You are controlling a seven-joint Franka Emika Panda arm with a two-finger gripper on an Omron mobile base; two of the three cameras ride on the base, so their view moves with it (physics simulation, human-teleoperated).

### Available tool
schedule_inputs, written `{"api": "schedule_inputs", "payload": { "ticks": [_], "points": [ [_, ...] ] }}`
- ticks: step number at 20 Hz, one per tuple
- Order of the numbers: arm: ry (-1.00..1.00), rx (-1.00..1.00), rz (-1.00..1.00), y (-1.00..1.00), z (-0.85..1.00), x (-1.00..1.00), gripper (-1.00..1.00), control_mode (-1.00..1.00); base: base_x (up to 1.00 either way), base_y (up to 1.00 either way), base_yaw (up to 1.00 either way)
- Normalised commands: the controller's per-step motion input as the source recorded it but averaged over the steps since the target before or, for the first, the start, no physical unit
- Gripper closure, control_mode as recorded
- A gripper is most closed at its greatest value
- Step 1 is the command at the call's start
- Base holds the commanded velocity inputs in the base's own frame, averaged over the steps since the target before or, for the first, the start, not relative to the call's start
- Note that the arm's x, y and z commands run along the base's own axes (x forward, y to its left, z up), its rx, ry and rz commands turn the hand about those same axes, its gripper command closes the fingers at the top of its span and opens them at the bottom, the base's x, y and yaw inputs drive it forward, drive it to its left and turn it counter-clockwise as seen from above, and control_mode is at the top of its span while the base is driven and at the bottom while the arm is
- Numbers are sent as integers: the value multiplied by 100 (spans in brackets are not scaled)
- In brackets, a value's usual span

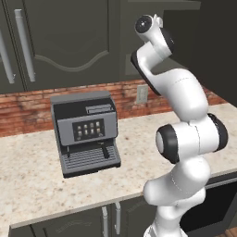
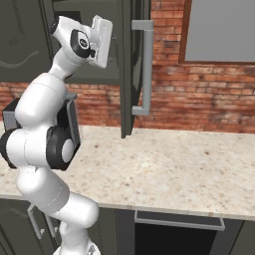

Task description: There is a bowl on the dining counter. Grab a lemon wedge from the fridge and place it in the bowl. Then get the liquor bottle and glass cup from the cabinet and place them next to the bowl.

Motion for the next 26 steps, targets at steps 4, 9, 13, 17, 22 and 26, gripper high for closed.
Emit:
{"api": "schedule_inputs", "payload": {
  "ticks": [4, 9, 13, 17, 22, 26],
  "points": [
    [0, 2, -1, 0, -3, 21, -100, -100, 0, 0, 0],
    [0, 3, -1, 0, -5, 14, -100, -100, 0, 0, 0],
    [0, 3, -1, 0, -1, 9, -100, -100, 0, 0, 0],
    [0, 3, -2, 0, -1, 12, -100, -100, 0, 0, 0],
    [0, 3, -2, 0, -9, 1, -100, -100, 0, 0, 0],
    [0, 3, -2, 0, -24, 0, -100, -100, 0, 0, 0]
  ]
}}
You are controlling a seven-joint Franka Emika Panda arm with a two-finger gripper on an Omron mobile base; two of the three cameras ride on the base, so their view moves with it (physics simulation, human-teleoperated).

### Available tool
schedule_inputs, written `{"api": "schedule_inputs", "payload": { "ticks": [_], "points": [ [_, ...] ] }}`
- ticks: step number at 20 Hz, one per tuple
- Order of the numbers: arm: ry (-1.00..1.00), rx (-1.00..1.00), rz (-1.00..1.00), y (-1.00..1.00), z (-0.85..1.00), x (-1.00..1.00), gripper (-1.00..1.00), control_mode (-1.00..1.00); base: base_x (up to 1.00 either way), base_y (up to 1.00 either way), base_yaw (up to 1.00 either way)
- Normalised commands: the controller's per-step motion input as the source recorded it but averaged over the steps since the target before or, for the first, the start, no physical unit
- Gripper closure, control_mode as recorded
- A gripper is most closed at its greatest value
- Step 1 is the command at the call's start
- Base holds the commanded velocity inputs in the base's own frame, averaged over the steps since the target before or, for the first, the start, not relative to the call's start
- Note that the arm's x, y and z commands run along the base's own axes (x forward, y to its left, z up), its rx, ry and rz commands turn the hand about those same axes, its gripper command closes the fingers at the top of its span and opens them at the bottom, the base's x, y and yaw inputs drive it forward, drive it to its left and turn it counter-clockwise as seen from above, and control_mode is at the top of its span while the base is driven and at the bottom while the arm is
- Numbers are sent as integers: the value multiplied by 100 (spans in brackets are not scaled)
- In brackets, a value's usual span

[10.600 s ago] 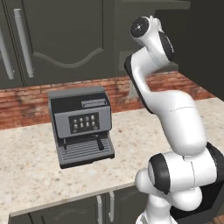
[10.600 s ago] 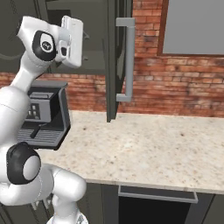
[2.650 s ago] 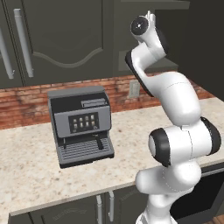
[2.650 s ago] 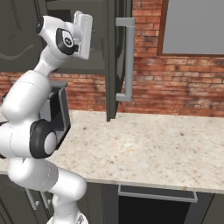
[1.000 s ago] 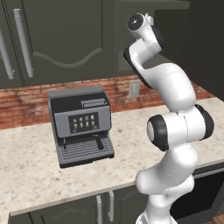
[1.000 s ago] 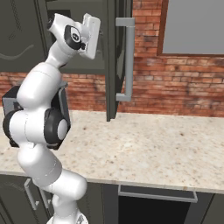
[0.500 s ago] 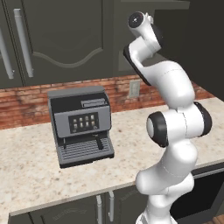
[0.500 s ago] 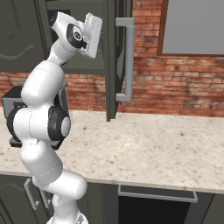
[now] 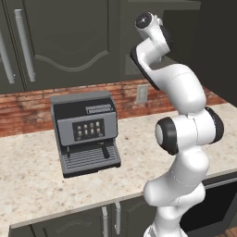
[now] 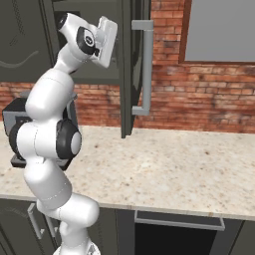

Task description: There is a bowl on the dining counter. Grab a lemon wedge from the fridge and place it in the bowl. Then get the liquor bottle and glass cup from the cabinet and place them next to the bowl.

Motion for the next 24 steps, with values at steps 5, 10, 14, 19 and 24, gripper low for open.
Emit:
{"api": "schedule_inputs", "payload": {
  "ticks": [5, 10, 14, 19, 24],
  "points": [
    [0, 3, -2, 0, -31, 0, -100, -100, 0, 0, 0],
    [0, 3, -2, 0, -30, 0, -100, -100, 0, 0, 0],
    [0, 3, -1, 0, -26, 0, -100, -100, 0, 0, 0],
    [0, 4, -1, 0, -25, -7, -100, -100, 0, 0, 0],
    [1, 3, -1, 0, -29, -11, 100, -100, 0, 0, 0]
  ]
}}
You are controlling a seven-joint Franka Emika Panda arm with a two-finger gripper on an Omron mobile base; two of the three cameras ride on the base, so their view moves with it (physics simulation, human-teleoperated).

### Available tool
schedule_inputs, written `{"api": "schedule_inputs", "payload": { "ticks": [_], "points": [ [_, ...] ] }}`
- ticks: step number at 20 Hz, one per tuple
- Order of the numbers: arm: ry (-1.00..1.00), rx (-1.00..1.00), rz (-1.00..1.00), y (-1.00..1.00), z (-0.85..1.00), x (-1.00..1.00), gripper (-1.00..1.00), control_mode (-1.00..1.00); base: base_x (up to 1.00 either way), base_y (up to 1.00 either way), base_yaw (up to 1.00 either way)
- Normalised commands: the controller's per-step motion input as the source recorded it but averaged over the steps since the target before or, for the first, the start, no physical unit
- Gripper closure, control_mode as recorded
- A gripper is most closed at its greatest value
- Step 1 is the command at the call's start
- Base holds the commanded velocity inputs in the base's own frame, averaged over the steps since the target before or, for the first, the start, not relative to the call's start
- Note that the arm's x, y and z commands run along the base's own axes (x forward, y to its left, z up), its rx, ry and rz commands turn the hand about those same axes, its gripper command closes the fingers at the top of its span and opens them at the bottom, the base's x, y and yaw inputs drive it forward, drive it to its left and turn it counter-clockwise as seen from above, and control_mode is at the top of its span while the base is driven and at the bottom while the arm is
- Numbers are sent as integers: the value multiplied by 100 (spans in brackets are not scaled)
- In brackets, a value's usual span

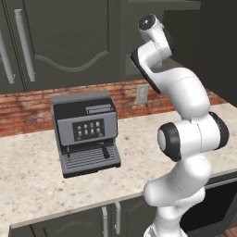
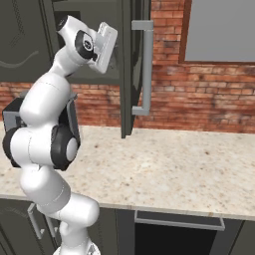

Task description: There is a bowl on the dining counter. Grab a lemon wedge from the fridge and place it in the bowl. Then get the liquor bottle and glass cup from the cabinet and place them next to the bowl.

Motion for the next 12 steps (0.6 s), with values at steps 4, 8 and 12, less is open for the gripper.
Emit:
{"api": "schedule_inputs", "payload": {
  "ticks": [4, 8, 12],
  "points": [
    [2, 1, -2, 0, -28, 0, 100, -100, 0, 0, 0],
    [0, 0, -3, 0, -16, 0, 100, -100, 0, 0, 0],
    [0, 0, -3, 0, -4, 0, 100, -100, 0, 0, 0]
  ]
}}
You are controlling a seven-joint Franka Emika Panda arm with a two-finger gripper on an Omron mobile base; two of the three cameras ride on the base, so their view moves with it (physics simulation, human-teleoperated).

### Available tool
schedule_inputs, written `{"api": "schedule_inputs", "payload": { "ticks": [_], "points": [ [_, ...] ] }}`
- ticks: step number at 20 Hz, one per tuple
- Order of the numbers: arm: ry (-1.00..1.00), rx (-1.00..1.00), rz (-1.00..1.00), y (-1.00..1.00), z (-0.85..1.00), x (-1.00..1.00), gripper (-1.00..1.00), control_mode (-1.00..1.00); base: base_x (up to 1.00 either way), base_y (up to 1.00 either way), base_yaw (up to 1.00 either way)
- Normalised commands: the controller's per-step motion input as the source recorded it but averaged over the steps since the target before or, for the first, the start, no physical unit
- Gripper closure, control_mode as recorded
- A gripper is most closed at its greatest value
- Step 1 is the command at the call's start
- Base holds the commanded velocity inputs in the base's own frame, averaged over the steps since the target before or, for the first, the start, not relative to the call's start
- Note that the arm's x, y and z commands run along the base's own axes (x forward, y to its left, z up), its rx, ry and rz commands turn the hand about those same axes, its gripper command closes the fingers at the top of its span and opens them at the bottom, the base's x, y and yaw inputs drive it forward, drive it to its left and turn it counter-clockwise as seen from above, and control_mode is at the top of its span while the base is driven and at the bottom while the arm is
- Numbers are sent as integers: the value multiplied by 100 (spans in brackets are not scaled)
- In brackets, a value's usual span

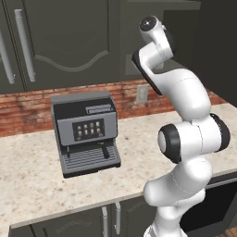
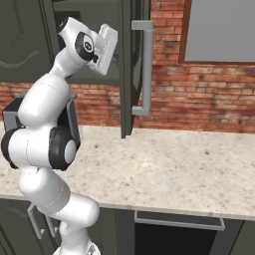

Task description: There is a bowl on the dining counter. Grab a lemon wedge from the fridge and place it in the bowl. Then get the liquor bottle and glass cup from the cabinet and place them next to the bowl.

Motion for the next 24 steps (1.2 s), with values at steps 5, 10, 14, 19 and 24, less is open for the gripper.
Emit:
{"api": "schedule_inputs", "payload": {
  "ticks": [5, 10, 14, 19, 24],
  "points": [
    [0, 0, -3, 0, 0, -8, 100, -100, 0, 0, 0],
    [-1, 0, -2, 18, 0, -27, 100, -100, 0, 0, 0],
    [-2, 0, 0, 34, 3, -42, 100, -100, 0, 0, 0],
    [-19, 0, 0, 28, 35, -99, 100, -100, 0, 0, 0],
    [-18, 0, 0, 12, 46, -100, 100, -100, 0, 0, 0]
  ]
}}
